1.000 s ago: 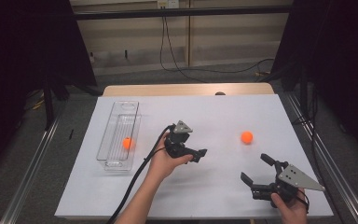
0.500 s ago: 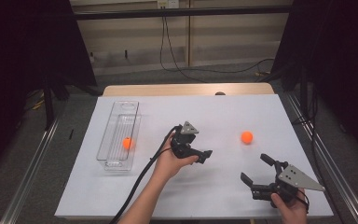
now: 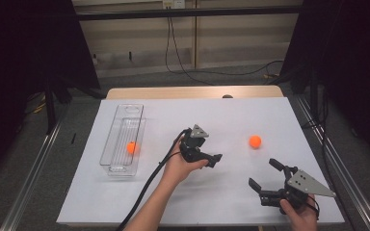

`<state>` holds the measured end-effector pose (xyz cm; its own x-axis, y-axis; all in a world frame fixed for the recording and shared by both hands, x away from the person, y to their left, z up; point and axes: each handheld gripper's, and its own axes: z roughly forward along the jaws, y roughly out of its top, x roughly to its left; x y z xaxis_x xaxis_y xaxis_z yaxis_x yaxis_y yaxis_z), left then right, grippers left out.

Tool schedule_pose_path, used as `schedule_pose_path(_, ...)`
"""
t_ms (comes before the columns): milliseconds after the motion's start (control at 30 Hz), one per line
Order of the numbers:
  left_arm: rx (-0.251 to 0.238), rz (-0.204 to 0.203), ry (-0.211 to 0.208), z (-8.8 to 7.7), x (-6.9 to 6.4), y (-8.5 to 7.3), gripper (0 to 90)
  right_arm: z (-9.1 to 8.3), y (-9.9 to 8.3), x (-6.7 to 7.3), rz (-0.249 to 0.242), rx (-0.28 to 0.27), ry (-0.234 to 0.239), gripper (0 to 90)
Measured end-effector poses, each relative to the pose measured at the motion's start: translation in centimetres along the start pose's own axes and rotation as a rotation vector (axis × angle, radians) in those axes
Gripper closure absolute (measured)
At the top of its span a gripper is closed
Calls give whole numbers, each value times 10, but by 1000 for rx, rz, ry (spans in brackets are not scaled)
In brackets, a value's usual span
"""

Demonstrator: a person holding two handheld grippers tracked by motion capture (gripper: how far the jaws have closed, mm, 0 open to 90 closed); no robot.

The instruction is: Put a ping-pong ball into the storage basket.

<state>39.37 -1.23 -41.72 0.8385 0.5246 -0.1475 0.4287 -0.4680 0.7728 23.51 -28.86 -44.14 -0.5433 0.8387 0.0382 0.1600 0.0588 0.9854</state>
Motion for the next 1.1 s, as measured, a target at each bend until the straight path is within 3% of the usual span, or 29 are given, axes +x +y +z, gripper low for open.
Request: schedule_pose_path(1100, -17, 2, -17, 23, -9, 13, 93, 0, 0, 0, 1, -2, 2, 28)
